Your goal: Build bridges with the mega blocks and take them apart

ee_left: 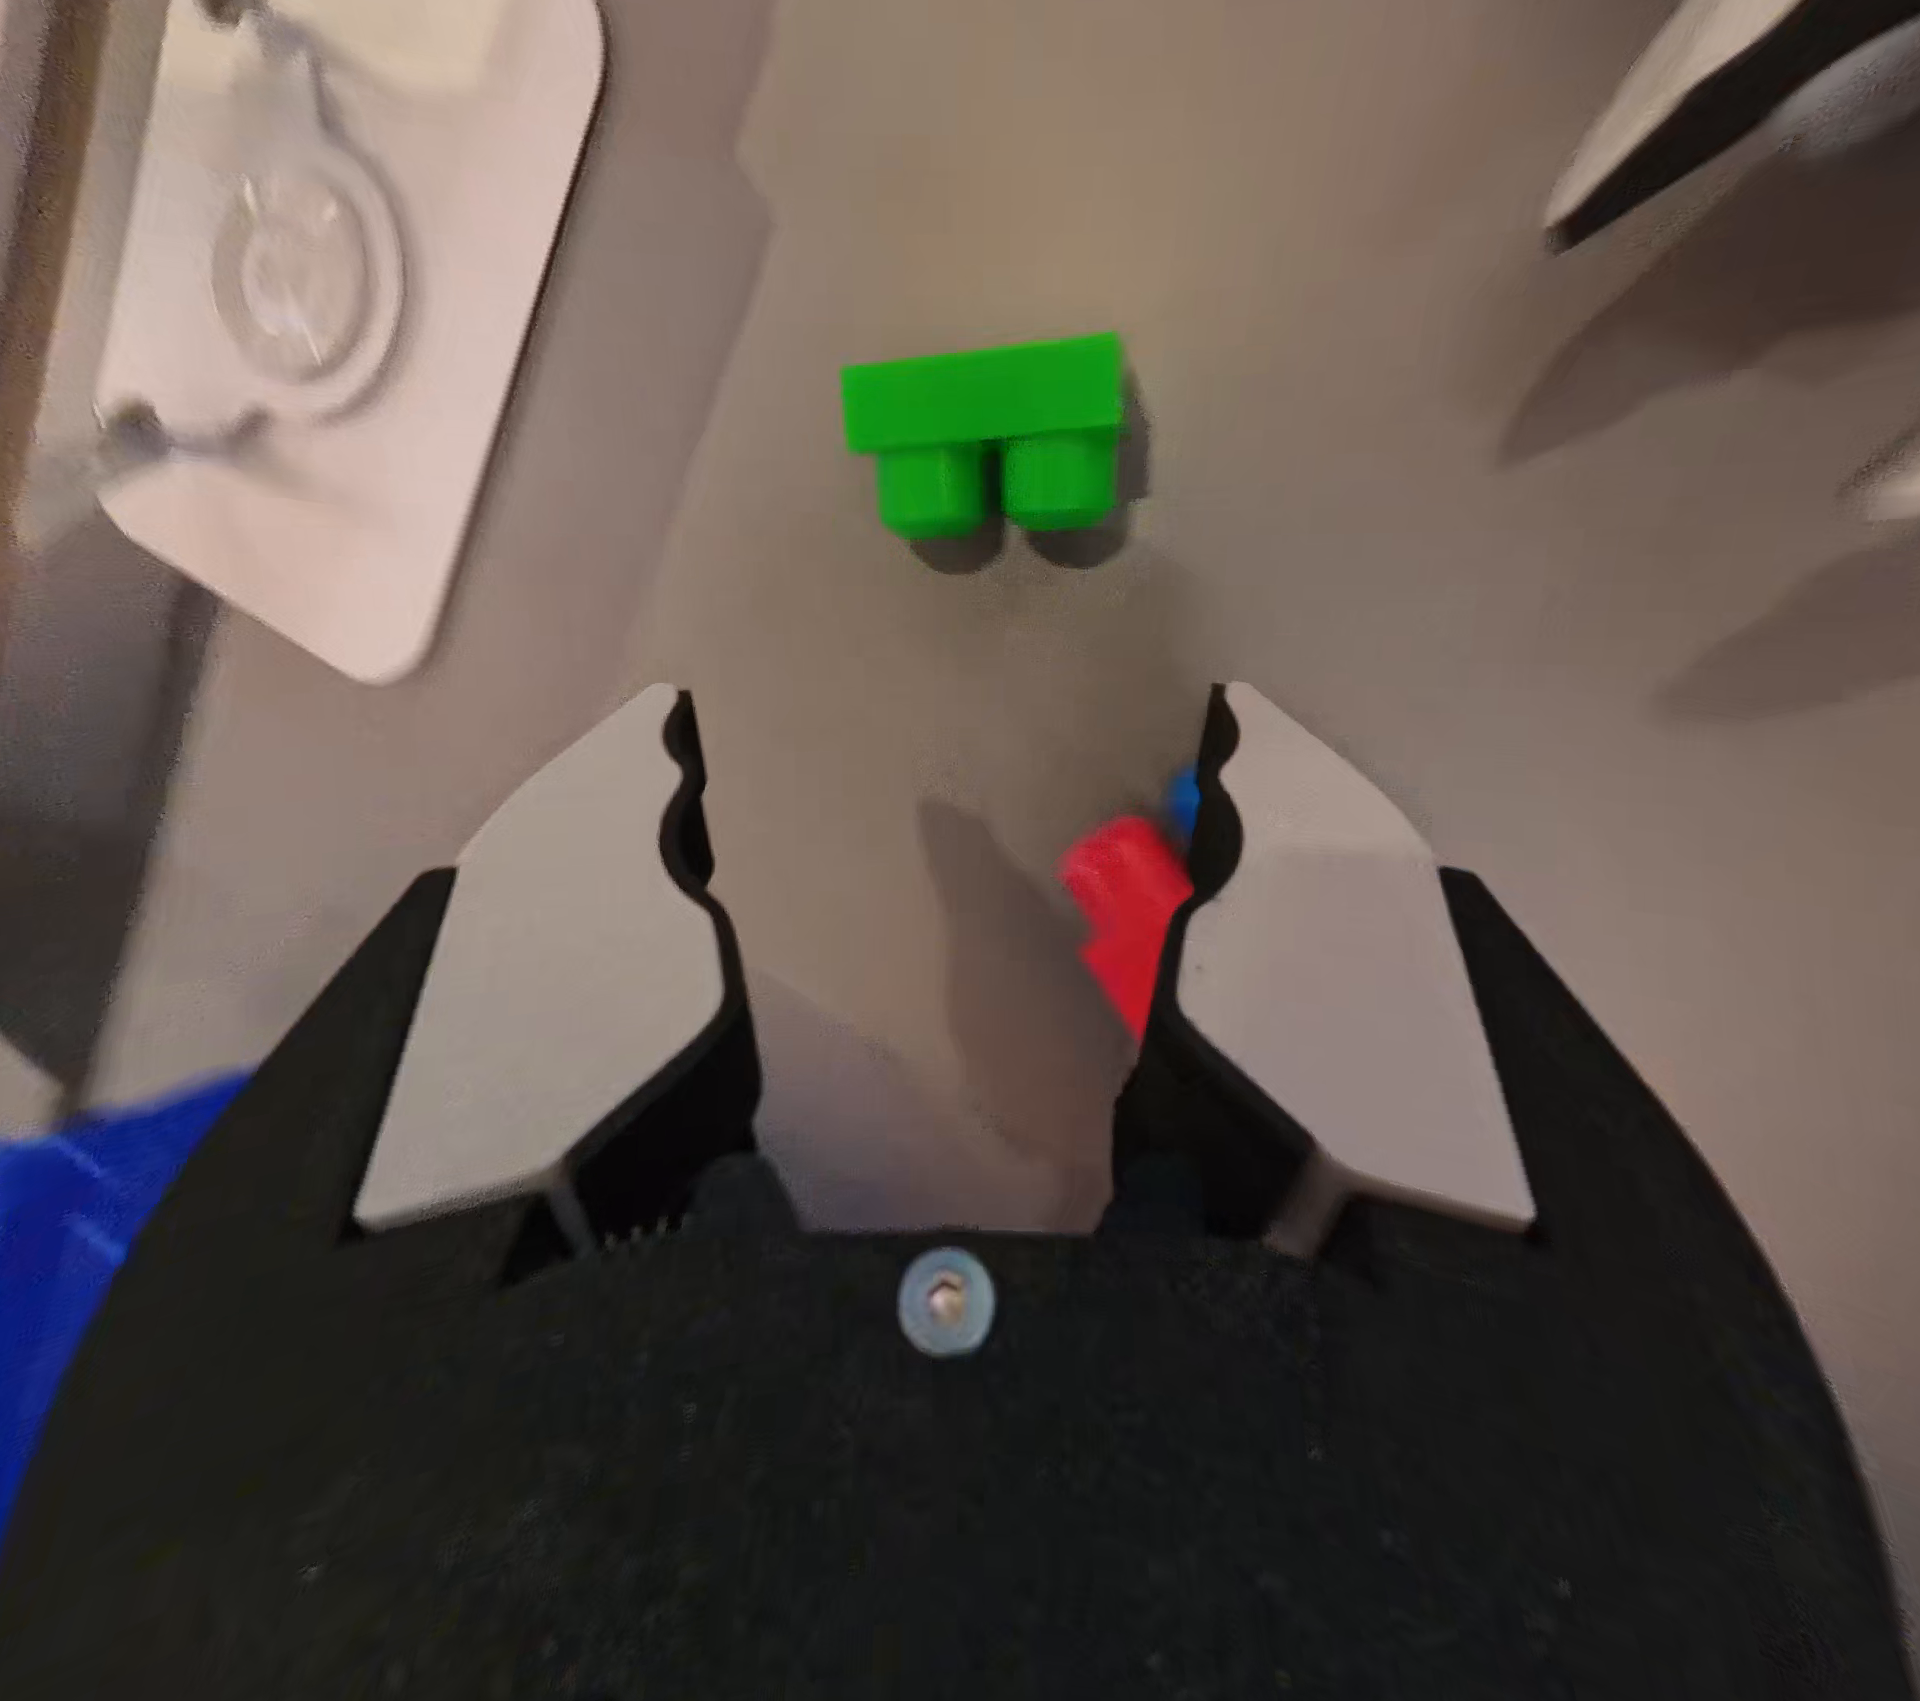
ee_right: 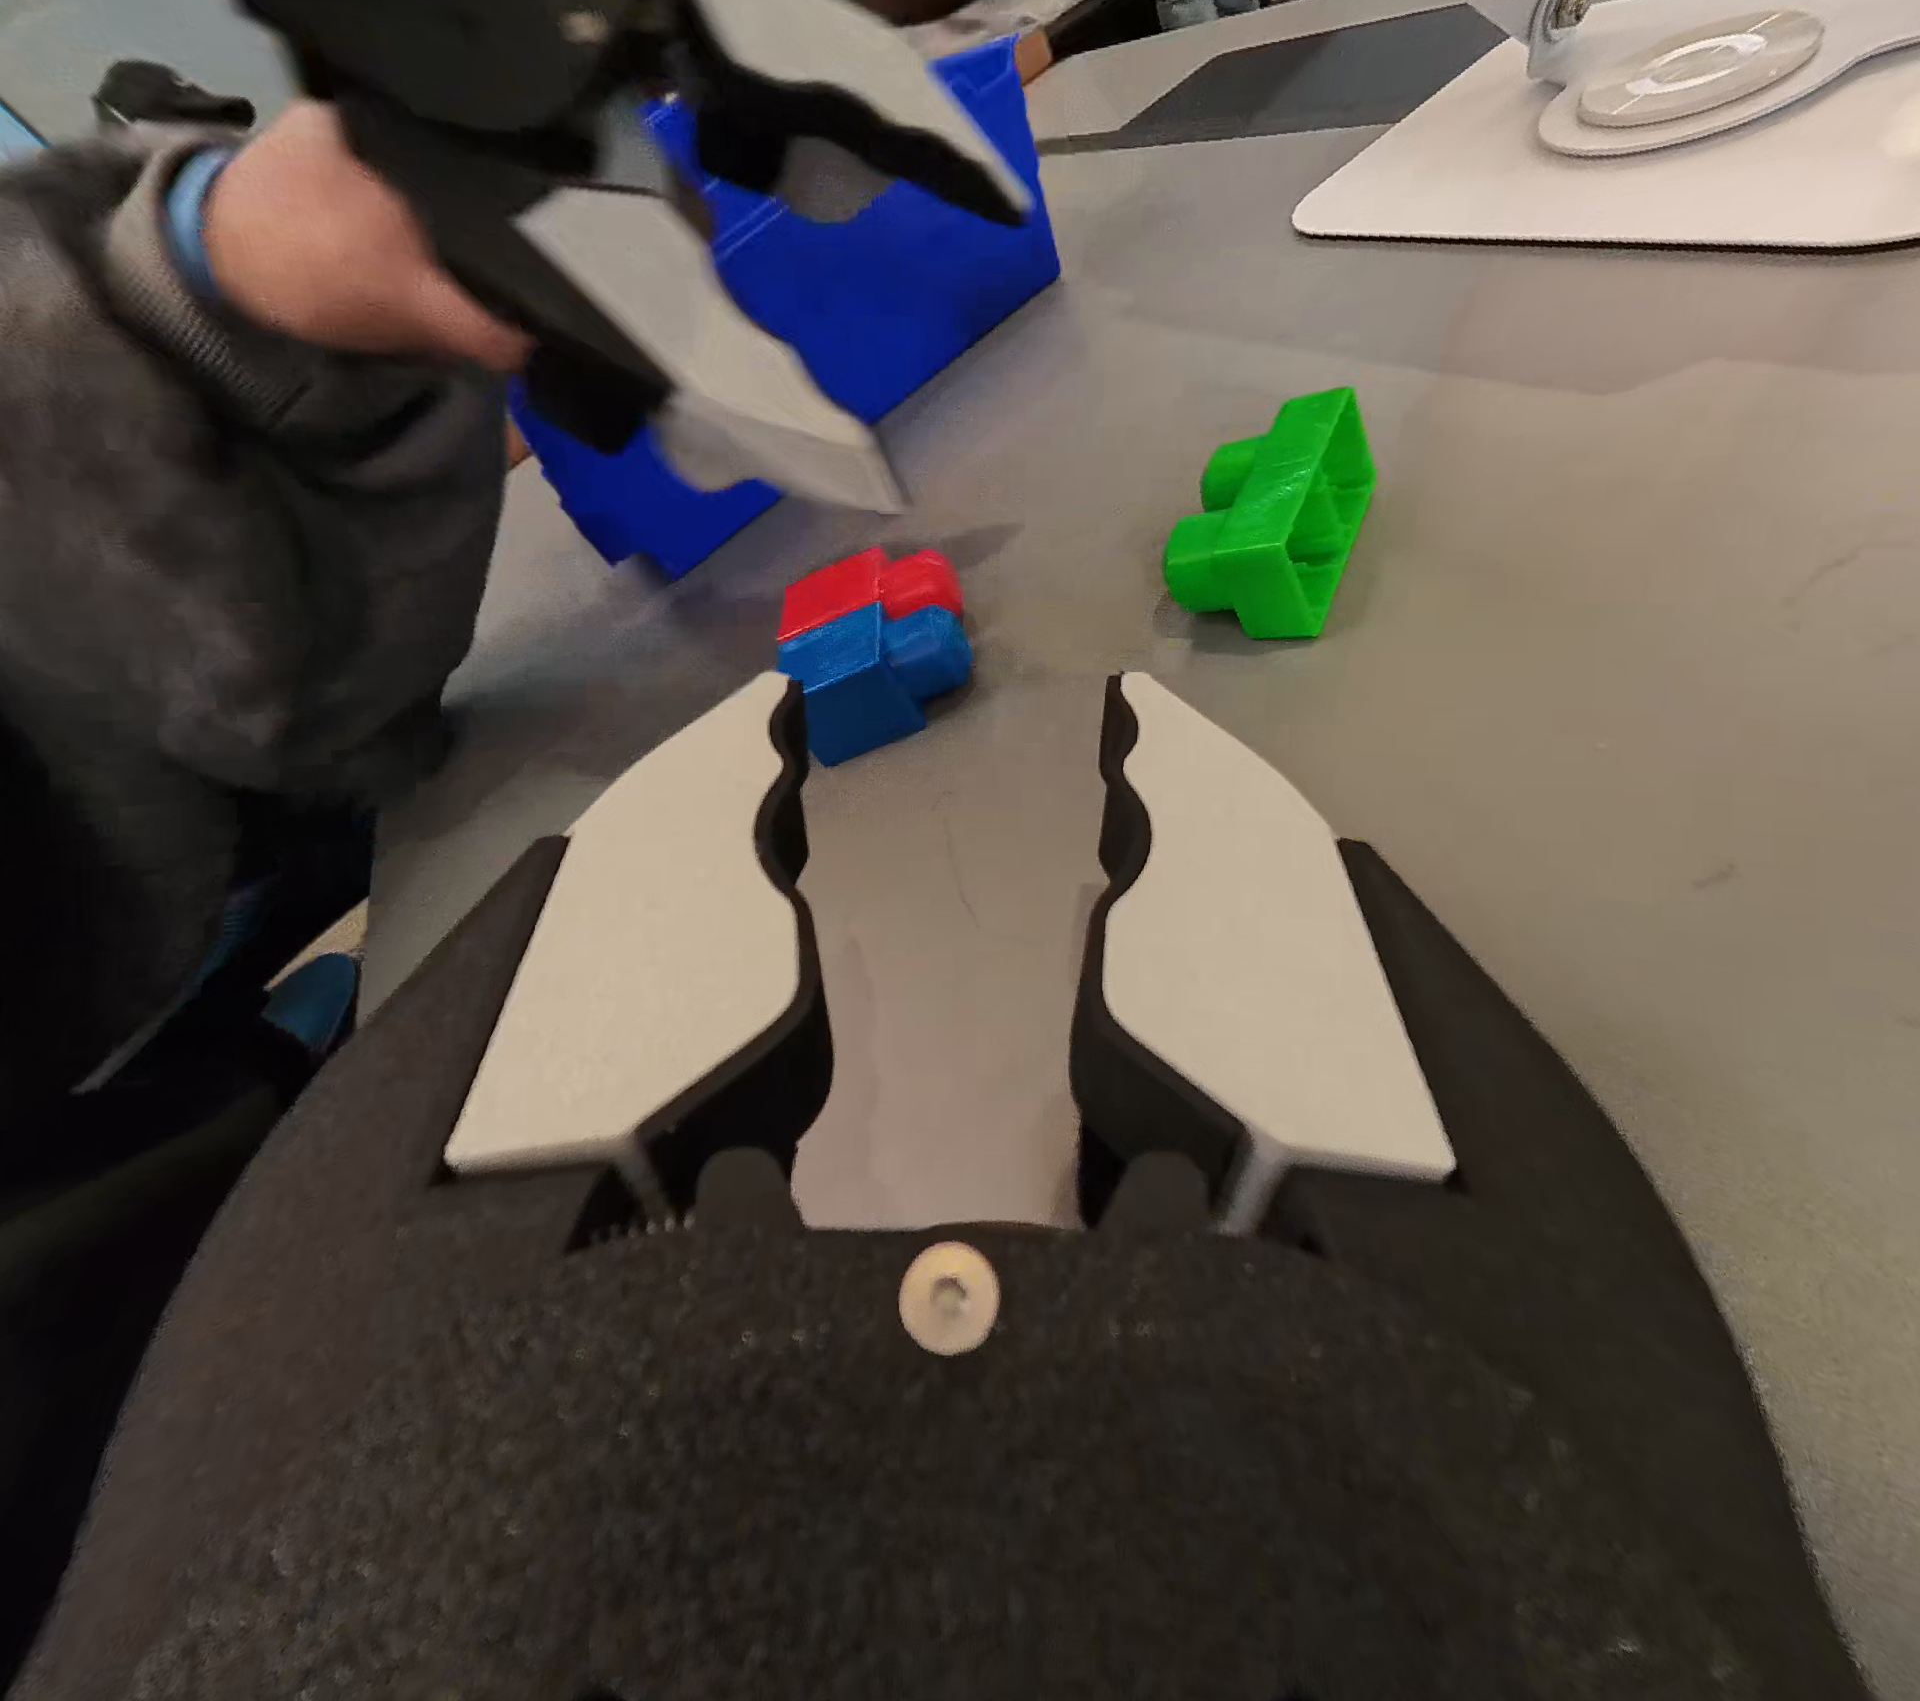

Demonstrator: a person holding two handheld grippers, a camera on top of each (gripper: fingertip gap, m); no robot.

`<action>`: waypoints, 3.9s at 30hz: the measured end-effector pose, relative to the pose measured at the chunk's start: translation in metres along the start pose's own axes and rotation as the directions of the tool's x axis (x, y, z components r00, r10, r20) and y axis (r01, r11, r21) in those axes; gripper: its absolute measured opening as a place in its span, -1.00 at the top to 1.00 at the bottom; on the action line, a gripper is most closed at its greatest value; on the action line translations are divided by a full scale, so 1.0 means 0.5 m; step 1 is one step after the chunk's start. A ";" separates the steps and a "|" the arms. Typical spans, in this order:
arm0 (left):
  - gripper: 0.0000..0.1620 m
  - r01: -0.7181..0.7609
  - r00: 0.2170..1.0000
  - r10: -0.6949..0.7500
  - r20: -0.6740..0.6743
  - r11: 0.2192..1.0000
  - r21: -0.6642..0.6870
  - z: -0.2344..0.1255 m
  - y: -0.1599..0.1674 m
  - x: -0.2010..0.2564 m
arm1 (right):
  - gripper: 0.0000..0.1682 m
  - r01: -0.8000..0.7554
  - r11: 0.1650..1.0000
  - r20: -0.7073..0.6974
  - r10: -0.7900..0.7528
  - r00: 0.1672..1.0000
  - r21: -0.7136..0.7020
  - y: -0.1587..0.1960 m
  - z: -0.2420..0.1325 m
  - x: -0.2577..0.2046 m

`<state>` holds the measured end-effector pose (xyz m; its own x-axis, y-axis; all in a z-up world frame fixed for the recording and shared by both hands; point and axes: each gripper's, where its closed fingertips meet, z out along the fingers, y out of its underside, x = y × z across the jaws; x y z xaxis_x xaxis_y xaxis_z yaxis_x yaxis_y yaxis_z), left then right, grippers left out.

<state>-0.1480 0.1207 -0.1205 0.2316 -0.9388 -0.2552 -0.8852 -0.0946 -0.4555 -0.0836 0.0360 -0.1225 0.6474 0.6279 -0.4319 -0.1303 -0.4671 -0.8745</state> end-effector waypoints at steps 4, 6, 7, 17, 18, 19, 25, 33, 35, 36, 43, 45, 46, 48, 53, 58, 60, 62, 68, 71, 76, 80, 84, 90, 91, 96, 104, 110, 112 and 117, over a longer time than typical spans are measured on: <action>-0.16 0.351 0.932 -0.361 0.045 0.925 0.149 -0.069 0.055 0.069 | 0.35 -0.038 0.999 0.015 0.038 0.999 0.002 0.000 -0.001 0.002; -0.17 0.452 0.878 -0.471 0.089 0.876 0.170 -0.065 0.094 0.107 | 0.35 -0.057 0.998 0.023 0.057 0.998 0.003 0.000 -0.002 0.002; -0.19 0.492 0.852 -0.514 0.101 0.851 0.183 -0.057 0.107 0.124 | 0.35 -0.065 0.998 0.029 0.064 0.997 0.003 0.000 -0.003 0.001; -0.28 0.628 0.720 -0.651 0.240 0.759 0.175 0.022 0.139 0.121 | 0.35 -0.055 0.998 0.041 0.056 0.998 -0.012 0.003 0.000 -0.009; -0.29 0.627 0.724 -0.639 0.260 0.766 0.138 0.027 0.144 0.116 | 0.35 -0.058 0.998 0.044 0.058 0.997 -0.014 0.004 0.000 -0.009; -0.28 0.627 0.728 -0.634 0.260 0.770 0.121 0.030 0.143 0.113 | 0.35 -0.062 0.998 0.046 0.063 0.997 -0.015 0.004 0.000 -0.009; -0.17 0.663 0.728 -0.660 0.185 0.746 0.052 0.047 0.144 0.112 | 0.35 -0.060 0.998 0.050 0.061 0.997 -0.023 0.006 0.002 -0.012; -0.16 0.685 0.720 -0.679 0.148 0.728 0.008 0.063 0.157 0.126 | 0.35 -0.058 0.998 0.053 0.059 0.997 -0.032 0.010 0.004 -0.014; -0.05 0.683 0.721 -0.677 0.148 0.730 0.014 0.060 0.156 0.126 | 0.35 -0.055 0.998 0.051 0.057 0.997 -0.033 0.010 0.004 -0.013; 0.01 0.680 0.724 -0.674 0.145 0.733 0.013 0.058 0.157 0.126 | 0.35 -0.056 0.998 0.051 0.057 0.997 -0.034 0.011 0.004 -0.013; 0.03 0.660 0.745 -0.653 0.138 0.752 -0.004 0.055 0.160 0.129 | 0.35 -0.057 0.998 0.053 0.058 0.997 -0.035 0.011 0.005 -0.014; 0.03 0.650 0.753 -0.644 0.136 0.760 0.000 0.055 0.160 0.128 | 0.35 -0.056 0.998 0.051 0.058 0.997 -0.034 0.011 0.004 -0.013; 0.03 0.645 0.756 -0.640 0.136 0.764 0.007 0.053 0.160 0.126 | 0.35 -0.058 0.998 0.052 0.060 0.997 -0.034 0.011 0.004 -0.013; 0.04 0.627 0.768 -0.625 0.139 0.778 0.033 0.047 0.158 0.119 | 0.35 -0.057 0.998 0.052 0.058 0.997 -0.034 0.011 0.004 -0.013; 0.04 0.531 0.824 -0.547 0.151 0.837 0.134 0.018 0.144 0.092 | 0.35 -0.055 0.998 0.048 0.057 0.997 -0.034 0.011 0.004 -0.012; 0.04 0.584 0.805 -0.591 0.045 0.804 0.109 0.020 0.163 0.098 | 0.35 -0.060 0.997 0.043 0.061 0.997 -0.040 0.013 0.006 -0.009; 0.04 0.588 0.804 -0.593 0.035 0.803 0.100 0.020 0.169 0.103 | 0.35 -0.066 0.997 0.043 0.068 0.997 -0.039 0.013 0.006 -0.008; 0.04 0.590 0.804 -0.595 0.029 0.802 0.092 0.026 0.172 0.108 | 0.35 -0.073 0.997 0.045 0.074 0.996 -0.039 0.013 0.005 -0.007; 0.03 0.603 0.792 -0.609 0.040 0.791 0.107 0.038 0.175 0.107 | 0.35 -0.063 0.997 0.043 0.065 0.997 -0.043 0.015 0.006 -0.009; -0.01 0.599 0.790 -0.608 0.075 0.792 0.113 0.029 0.179 0.106 | 0.35 -0.068 0.997 0.048 0.070 0.996 -0.045 0.015 0.006 -0.009; -0.02 0.555 0.817 -0.554 0.162 0.831 0.045 0.010 0.190 0.105 | 0.35 -0.069 0.996 0.057 0.073 0.996 -0.056 0.018 0.009 -0.013; -0.03 0.548 0.827 -0.529 0.190 0.835 -0.058 0.027 0.197 0.109 | 0.35 -0.065 0.996 0.060 0.069 0.996 -0.062 0.020 0.011 -0.015; 0.06 0.561 0.822 -0.543 0.175 0.824 -0.077 0.037 0.188 0.107 | 0.34 -0.070 0.996 0.065 0.074 0.995 -0.059 0.020 0.010 -0.015; 0.08 0.587 0.809 -0.572 0.138 0.799 -0.129 0.043 0.189 0.109 | 0.34 -0.064 0.995 0.072 0.069 0.995 -0.070 0.023 0.012 -0.020; 0.08 0.584 0.812 -0.568 0.134 0.800 -0.140 0.043 0.190 0.110 | 0.34 -0.063 0.995 0.072 0.068 0.995 -0.072 0.023 0.013 -0.020; 0.08 0.557 0.830 -0.540 0.142 0.818 -0.142 0.044 0.186 0.105 | 0.35 -0.064 0.995 0.073 0.069 0.995 -0.070 0.023 0.012 -0.021; 0.08 0.508 0.854 -0.501 0.137 0.862 -0.013 0.032 0.158 0.095 | 0.35 -0.064 0.996 0.072 0.069 0.995 -0.066 0.022 0.012 -0.021; 0.08 0.286 0.910 -0.369 0.191 0.889 0.357 -0.031 0.084 0.061 | 0.35 -0.031 0.999 0.053 0.031 0.998 -0.009 -0.001 0.000 -0.019; 0.08 0.249 0.917 -0.353 0.186 0.870 0.426 -0.038 0.085 0.058 | 0.34 -0.004 1.000 0.060 0.004 0.998 0.003 -0.009 -0.003 -0.024; 0.08 0.319 0.924 -0.382 0.025 0.805 0.500 -0.043 0.104 0.066 | 0.28 0.292 0.950 0.094 -0.282 0.955 -0.113 -0.080 -0.028 -0.063</action>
<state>-0.1951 0.0779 -0.1344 0.5618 -0.8231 -0.0833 -0.4372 -0.2098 -0.8746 -0.0882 0.0261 -0.0711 0.5841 0.7900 -0.1863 0.1504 -0.3308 -0.9316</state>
